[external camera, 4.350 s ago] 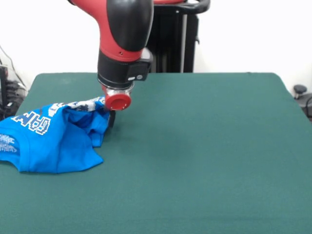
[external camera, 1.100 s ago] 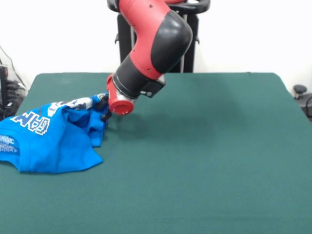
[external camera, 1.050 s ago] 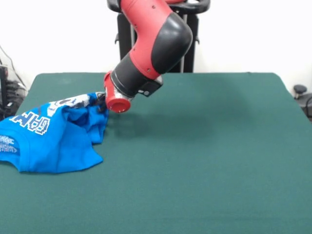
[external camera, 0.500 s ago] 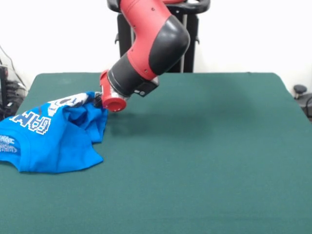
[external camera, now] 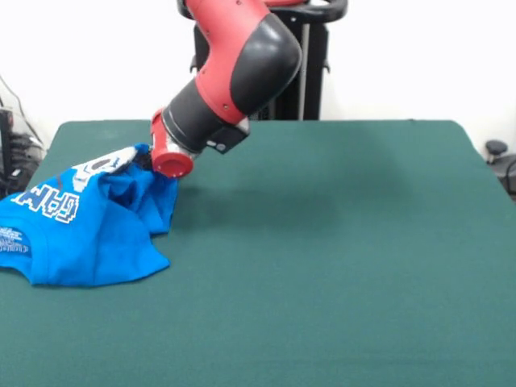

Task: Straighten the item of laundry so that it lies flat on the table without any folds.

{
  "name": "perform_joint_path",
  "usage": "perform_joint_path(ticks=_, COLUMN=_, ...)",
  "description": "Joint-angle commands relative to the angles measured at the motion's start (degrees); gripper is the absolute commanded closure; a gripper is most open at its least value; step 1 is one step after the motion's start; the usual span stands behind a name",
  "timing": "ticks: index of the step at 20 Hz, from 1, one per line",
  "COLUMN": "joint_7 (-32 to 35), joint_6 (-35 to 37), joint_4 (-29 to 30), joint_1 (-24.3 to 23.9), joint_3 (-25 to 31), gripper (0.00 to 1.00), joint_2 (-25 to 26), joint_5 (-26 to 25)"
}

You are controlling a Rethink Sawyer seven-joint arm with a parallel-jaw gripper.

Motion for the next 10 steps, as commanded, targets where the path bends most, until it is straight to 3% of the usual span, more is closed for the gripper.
perform_joint_path(ticks=1, joint_7=10.4, joint_6=4.6, joint_4=-0.1, joint_1=-1.7, joint_3=10.3, gripper=1.0, joint_2=-5.8, joint_5=-0.5)
perform_joint_path(ticks=10, joint_7=0.7, joint_6=4.8, joint_4=7.9, joint_1=-17.7, joint_3=29.9, gripper=1.0, joint_2=-21.4, joint_5=-5.9)
